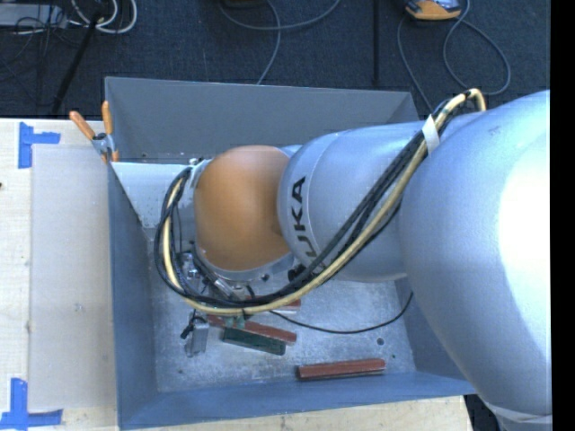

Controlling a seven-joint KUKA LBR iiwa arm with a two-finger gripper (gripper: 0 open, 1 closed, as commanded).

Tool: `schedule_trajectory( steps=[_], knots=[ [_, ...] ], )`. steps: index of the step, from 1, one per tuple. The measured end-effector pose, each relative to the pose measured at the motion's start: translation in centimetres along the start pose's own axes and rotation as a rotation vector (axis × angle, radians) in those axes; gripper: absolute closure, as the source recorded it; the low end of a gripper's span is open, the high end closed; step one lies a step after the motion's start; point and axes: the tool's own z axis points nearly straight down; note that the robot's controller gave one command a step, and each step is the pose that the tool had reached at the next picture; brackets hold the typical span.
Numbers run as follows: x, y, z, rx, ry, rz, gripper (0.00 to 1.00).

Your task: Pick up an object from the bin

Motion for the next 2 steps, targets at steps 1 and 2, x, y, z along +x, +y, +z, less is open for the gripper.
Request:
schedule_trajectory(
  steps=[1, 2],
  knots=[
    [-3.2, -5.4, 6.9, 0.001, -0.003, -0.073, 0.00],
    [-6.7, -12.4, 6.5, 0.001, -0.013, -0.205, 0.00]
  ],
)
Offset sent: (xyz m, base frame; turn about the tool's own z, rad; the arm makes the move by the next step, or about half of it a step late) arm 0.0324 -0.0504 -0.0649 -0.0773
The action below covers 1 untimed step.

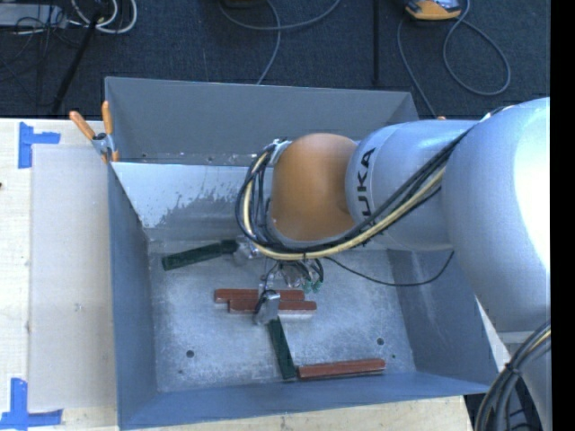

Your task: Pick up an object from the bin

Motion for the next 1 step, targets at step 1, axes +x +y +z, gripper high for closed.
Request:
schedule_trajectory(
  steps=[1],
  knots=[
    [3.52, 3.85, 0.05, -0.005, 0.007, 0.001, 0.00]
  ],
)
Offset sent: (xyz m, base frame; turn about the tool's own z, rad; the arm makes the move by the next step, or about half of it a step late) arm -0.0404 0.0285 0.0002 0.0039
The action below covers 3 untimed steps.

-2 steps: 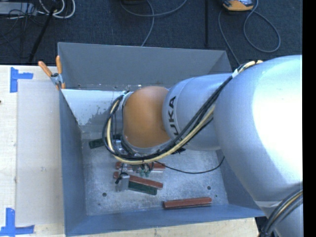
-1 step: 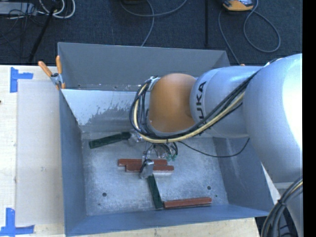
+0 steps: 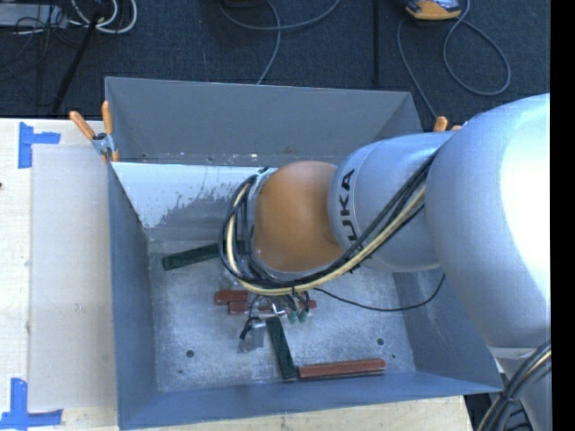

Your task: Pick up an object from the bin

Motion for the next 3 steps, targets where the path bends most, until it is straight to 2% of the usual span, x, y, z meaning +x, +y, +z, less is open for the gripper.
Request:
schedule_trajectory(
  steps=[1, 2, 3],
  knots=[
    [-0.18, -0.21, -0.06, 0.000, -0.004, 0.005, 1.00],
    [-0.17, -0.26, -0.04, 0.001, -0.004, 0.007, 0.00],
    [-0.18, -0.25, -0.05, 0.001, -0.004, 0.008, 1.00]
  ],
)
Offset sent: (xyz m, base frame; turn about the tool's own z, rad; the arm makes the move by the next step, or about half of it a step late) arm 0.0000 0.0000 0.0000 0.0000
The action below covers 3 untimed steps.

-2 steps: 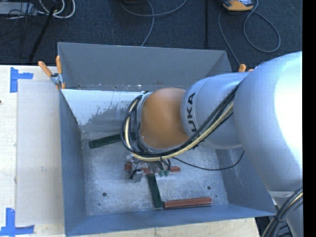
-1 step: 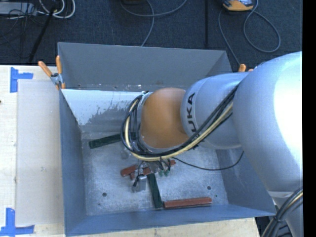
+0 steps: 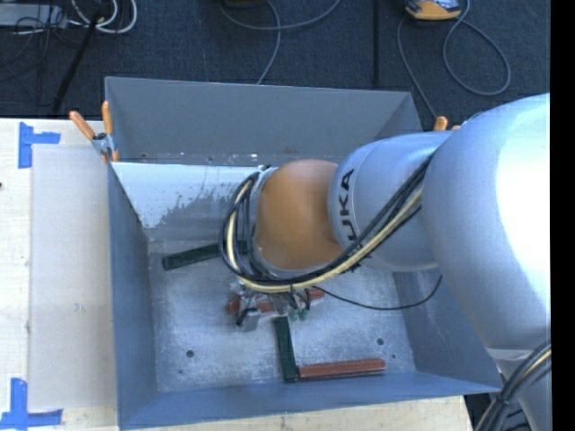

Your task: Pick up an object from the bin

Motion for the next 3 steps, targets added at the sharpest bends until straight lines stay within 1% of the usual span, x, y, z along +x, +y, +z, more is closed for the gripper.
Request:
schedule_trajectory(
  steps=[1, 2, 3],
  knots=[
    [0.0, 0.0, 0.0, 0.000, 0.000, 0.000, 0.00],
    [0.0, 0.0, 0.0, 0.000, -0.001, 0.001, 1.00],
    [2.1, -4.1, -11.5, 0.003, -0.008, 0.010, 1.00]
  ],
)
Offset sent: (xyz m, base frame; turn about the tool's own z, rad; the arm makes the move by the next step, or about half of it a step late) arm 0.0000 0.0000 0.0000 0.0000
